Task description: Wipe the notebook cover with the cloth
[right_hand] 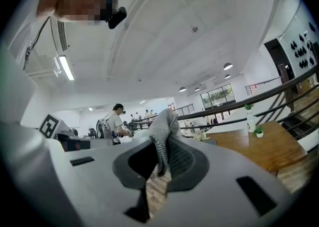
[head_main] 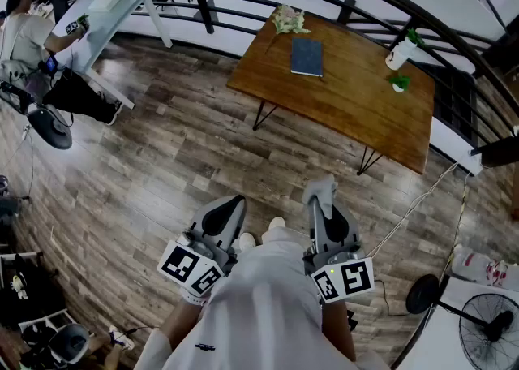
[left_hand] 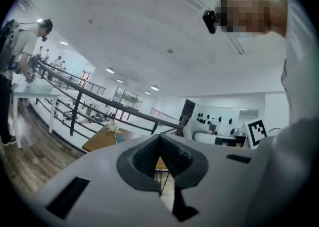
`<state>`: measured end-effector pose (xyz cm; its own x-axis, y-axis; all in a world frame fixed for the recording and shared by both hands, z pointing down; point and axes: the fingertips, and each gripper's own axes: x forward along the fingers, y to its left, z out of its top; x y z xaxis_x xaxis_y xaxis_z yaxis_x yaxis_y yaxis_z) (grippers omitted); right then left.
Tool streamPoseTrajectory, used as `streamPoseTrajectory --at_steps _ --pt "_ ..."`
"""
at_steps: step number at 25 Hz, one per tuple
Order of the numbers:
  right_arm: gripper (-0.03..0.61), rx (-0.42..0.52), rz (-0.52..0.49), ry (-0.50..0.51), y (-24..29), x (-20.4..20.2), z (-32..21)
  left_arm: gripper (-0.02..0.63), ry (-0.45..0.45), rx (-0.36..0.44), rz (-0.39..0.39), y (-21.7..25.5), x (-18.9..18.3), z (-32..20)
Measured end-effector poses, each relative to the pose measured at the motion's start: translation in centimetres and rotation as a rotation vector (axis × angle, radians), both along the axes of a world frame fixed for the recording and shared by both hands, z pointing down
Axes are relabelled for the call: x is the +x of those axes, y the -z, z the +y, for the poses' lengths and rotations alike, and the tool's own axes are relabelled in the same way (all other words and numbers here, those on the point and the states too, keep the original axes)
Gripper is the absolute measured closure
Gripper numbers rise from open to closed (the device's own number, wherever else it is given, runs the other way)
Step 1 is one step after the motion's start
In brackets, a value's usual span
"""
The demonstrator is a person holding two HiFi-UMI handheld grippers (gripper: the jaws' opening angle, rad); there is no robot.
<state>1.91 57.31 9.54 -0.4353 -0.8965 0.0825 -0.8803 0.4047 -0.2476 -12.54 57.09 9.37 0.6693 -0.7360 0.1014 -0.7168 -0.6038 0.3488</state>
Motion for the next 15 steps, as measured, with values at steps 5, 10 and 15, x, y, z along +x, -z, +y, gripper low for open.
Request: streamPoseTrajectory --at_steps 5,10,15 --pt "0.558 0.004 -0.016 0.024 0.2 2.3 -2.0 0.595 0.024 0.048 0.011 2.4 3.3 -1.2" --pt "0.558 0.022 -0.033 0.081 0.2 3.5 -3.6 0.595 0.056 0.070 -0.029 2.7 4.4 -2.7" --pt "0.555 -0.009 -0.123 0.077 -1.7 5.0 -5.2 0.595 0.093 0.019 -0.021 0.6 5.6 -3.8"
